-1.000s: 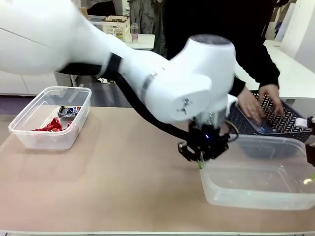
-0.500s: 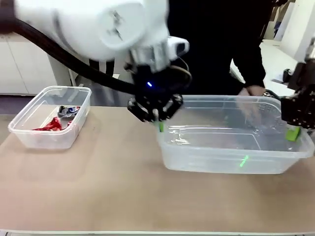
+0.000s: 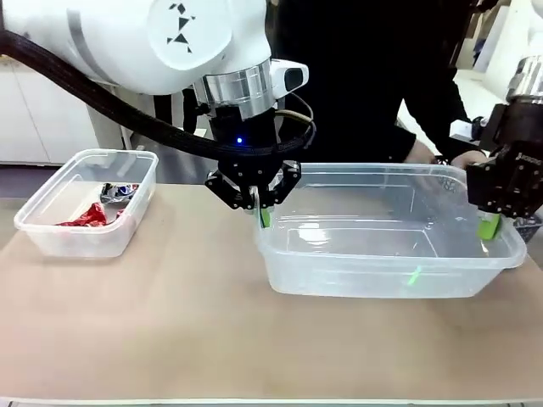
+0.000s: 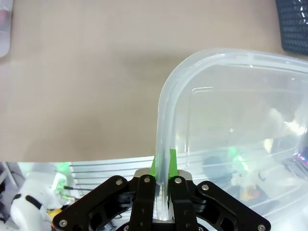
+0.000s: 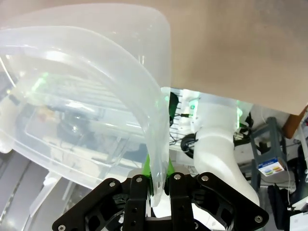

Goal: Sort the waste into each basket.
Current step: Pick up the Organizing box on the right side of the table and lift it.

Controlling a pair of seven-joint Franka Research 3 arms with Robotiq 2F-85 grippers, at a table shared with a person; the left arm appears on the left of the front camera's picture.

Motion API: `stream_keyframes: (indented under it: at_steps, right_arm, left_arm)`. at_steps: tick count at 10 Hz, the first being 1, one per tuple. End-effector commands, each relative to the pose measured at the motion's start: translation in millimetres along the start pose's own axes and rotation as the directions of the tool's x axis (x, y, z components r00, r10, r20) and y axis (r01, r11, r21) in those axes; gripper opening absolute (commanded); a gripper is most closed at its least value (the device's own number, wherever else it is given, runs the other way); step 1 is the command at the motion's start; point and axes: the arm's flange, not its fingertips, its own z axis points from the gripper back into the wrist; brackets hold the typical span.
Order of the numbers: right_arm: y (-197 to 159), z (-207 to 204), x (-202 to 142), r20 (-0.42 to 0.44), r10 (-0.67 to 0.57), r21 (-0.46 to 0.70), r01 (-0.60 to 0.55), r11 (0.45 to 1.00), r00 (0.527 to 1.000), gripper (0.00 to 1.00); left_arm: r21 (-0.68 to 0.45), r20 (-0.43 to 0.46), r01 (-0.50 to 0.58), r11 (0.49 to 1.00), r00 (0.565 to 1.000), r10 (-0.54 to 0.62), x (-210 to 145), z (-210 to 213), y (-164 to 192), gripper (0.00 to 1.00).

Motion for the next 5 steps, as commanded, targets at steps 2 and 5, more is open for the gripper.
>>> stream_keyframes:
  at_steps: [2,5]
  right_arm:
    - [0,0,0,0.0,0.0,0.0,0.0,1.0,1.0,0.07]
    - [21,-2,17,-0.02,0.011,0.051,-0.01,0.999,1.0,0.07]
  left_arm:
    - [0.0,0.0,0.0,1.0,1.0,0.0,0,0,0,0.04]
    - [-0.017,0.082,0.159,0.987,0.984,-0.157,28,20,38,0.04]
